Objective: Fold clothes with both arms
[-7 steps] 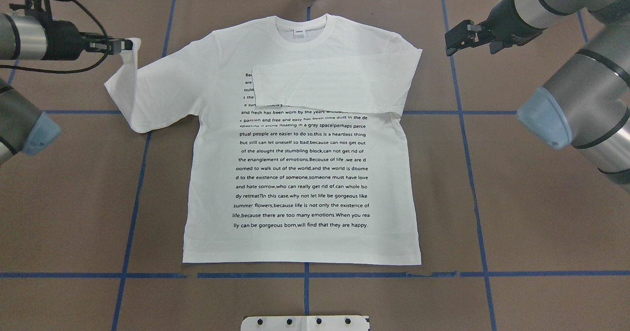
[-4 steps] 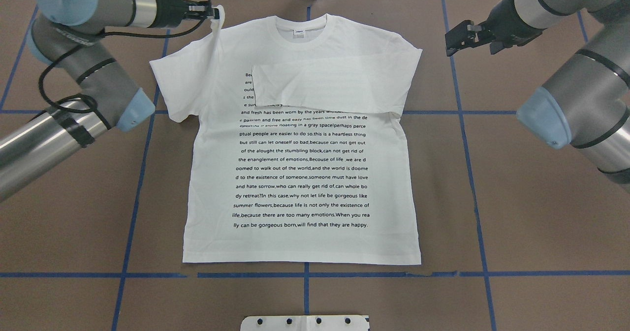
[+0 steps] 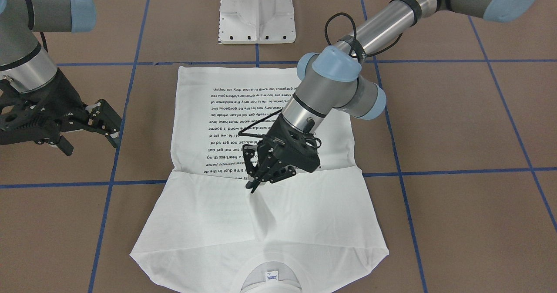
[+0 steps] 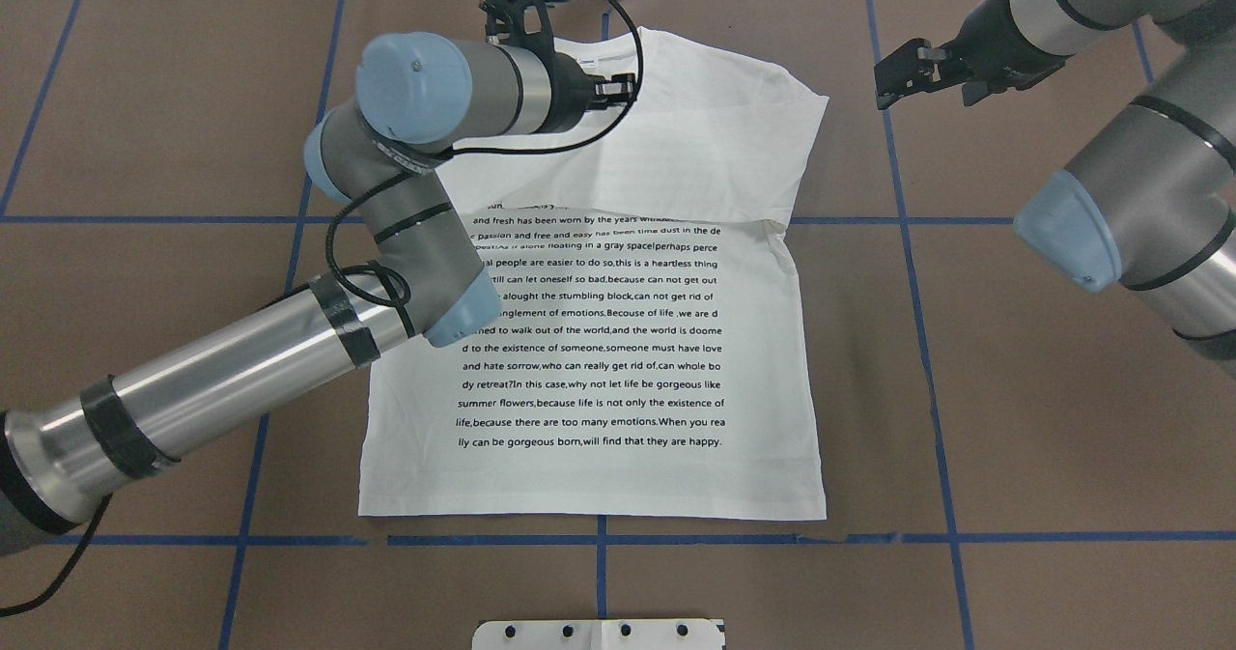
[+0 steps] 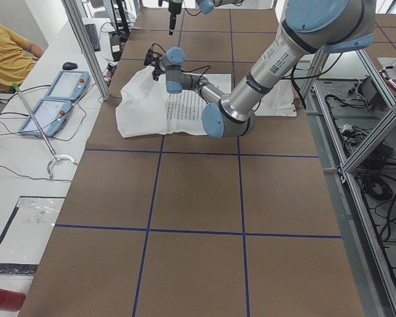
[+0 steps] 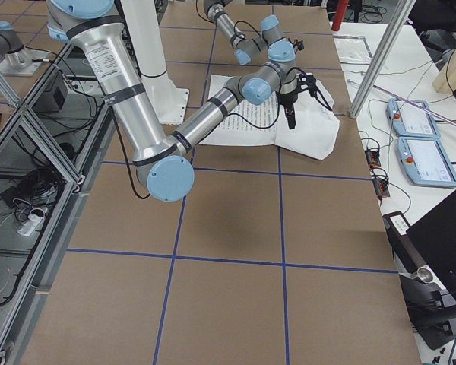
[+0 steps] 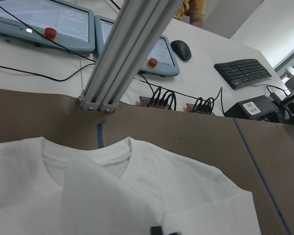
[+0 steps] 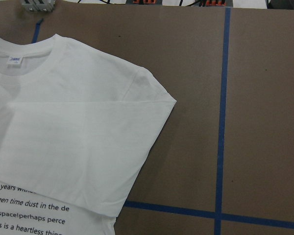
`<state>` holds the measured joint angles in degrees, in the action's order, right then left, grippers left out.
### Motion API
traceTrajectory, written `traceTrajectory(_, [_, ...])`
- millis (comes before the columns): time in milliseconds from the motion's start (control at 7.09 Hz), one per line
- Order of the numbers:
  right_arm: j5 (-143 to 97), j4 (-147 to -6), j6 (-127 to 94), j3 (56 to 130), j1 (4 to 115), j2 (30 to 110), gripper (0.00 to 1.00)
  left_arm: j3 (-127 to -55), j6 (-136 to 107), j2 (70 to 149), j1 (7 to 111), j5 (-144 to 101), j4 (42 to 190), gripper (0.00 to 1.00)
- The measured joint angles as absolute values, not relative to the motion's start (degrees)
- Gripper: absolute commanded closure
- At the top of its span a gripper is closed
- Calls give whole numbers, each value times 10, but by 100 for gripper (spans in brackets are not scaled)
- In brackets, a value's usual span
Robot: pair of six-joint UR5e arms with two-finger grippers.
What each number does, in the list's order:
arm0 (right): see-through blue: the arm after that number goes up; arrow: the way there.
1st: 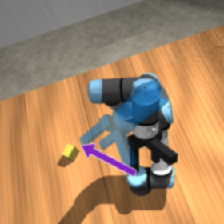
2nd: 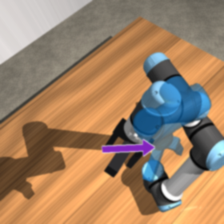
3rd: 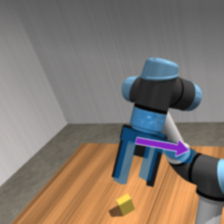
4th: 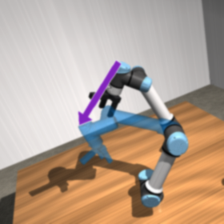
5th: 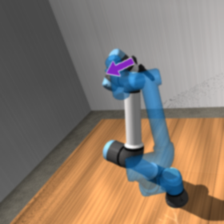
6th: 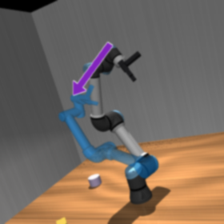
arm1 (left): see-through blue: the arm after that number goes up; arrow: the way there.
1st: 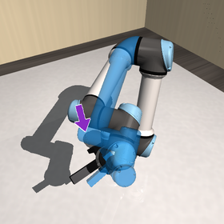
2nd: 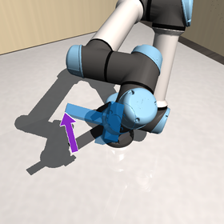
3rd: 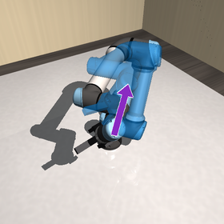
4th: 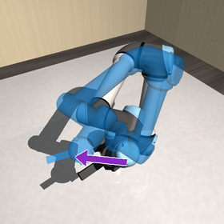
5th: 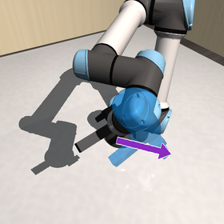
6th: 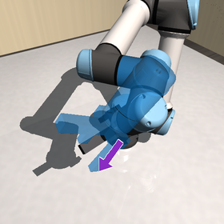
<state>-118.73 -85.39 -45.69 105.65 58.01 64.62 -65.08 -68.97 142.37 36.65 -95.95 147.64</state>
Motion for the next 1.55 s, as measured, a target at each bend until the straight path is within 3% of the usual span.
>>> traceTrajectory(141, [-1186, -854, -457, 1056, 580, 646, 0, -643, -690, 1434, 335, -943, 1477, 2])
traceTrajectory(565, [-1183, -854, -458, 1051, 577, 644, 0, -620, -685, 1453, 309, -934, 1469, 0])
traceTrajectory(847, [-1161, -854, -482, 1028, 556, 619, 0, -656, -642, 1429, 343, -968, 1405, 0])
traceTrajectory(1129, [-1099, -855, -548, 987, 500, 565, 0, -765, -558, 1324, 405, -1043, 1373, 0])
traceTrajectory(1411, [-1014, -857, -599, 879, 441, 466, 2, -840, -465, 1232, 473, -1121, 1370, 0])
traceTrajectory(1552, [-977, -857, -617, 811, 416, 416, 7, -861, -417, 1196, 506, -1156, 1370, 0])
